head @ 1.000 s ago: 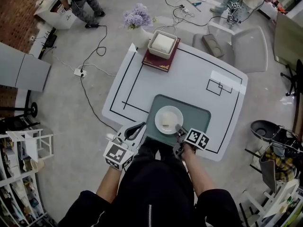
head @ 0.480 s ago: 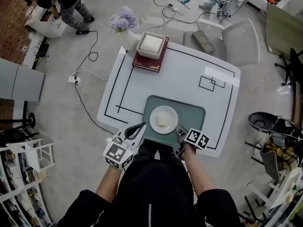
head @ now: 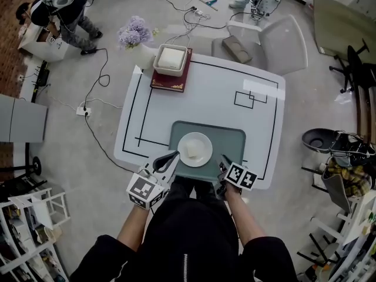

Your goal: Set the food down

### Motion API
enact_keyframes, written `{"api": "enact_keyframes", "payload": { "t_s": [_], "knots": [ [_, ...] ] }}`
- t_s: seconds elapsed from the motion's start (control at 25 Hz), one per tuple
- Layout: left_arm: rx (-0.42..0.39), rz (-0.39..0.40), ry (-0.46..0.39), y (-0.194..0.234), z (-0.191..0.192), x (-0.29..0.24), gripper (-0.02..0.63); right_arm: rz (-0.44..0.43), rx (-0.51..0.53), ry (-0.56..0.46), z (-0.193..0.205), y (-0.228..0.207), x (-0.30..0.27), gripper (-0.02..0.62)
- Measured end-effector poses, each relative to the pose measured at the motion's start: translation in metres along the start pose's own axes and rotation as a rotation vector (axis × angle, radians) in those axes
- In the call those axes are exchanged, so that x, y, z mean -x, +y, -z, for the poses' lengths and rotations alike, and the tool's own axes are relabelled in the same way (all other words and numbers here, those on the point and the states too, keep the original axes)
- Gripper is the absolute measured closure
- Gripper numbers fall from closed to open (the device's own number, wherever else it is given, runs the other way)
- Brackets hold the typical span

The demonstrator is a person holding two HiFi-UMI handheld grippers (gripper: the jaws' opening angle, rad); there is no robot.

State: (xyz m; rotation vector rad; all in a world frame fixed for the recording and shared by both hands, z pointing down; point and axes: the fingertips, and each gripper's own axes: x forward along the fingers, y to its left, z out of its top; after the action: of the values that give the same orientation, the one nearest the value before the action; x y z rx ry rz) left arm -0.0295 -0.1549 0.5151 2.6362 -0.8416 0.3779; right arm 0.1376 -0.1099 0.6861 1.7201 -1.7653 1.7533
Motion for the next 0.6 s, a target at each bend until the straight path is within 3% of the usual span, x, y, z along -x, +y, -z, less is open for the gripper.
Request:
{"api": "enact_keyframes", "payload": {
  "t_s": [0.28, 0.6],
  "knots": [
    [-0.02, 0.054, 0.005, -0.013, -0.004, -0.01, 0.597, 0.023, 0.384, -0.188, -0.029, 0.048, 0.049, 0.535],
    [-0.043, 0.094, 0.002, -0.027, -0.009, -0.019, 0.597, 0.007, 0.593, -0.356, -0.046, 0.092, 0.104, 0.561]
  ]
}}
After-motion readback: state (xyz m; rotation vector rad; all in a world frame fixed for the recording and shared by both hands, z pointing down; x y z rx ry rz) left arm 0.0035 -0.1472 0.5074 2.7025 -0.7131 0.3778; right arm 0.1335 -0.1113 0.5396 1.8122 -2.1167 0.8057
